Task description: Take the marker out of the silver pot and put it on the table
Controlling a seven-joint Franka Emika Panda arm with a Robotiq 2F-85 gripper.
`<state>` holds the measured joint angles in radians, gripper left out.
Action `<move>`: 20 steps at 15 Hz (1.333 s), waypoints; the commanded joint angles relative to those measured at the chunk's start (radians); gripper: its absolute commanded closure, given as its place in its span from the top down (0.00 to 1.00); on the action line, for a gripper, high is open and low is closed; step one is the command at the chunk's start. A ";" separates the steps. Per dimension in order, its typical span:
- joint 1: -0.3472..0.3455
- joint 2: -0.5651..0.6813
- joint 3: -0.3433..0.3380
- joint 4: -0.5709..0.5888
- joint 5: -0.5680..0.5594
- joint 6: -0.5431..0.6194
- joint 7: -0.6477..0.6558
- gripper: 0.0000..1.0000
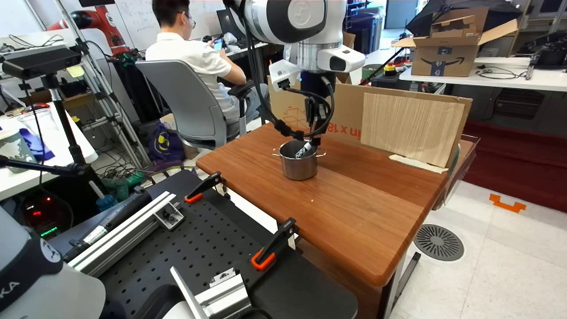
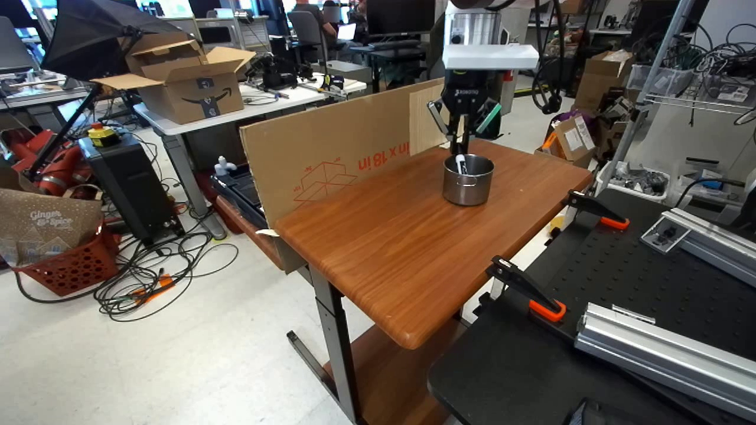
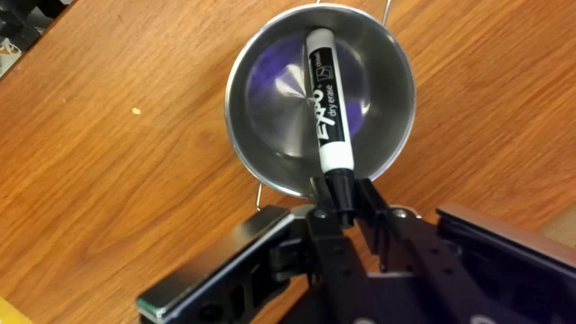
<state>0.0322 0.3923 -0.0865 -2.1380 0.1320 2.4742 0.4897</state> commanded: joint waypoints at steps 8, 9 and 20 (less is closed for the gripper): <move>0.002 -0.213 -0.022 -0.087 -0.099 -0.038 -0.002 0.05; -0.006 -0.239 -0.024 -0.095 -0.111 -0.044 -0.011 0.05; -0.144 -0.178 -0.072 0.020 -0.112 -0.094 -0.217 0.05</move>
<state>-0.0936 0.1540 -0.1609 -2.1829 0.0065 2.4094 0.3264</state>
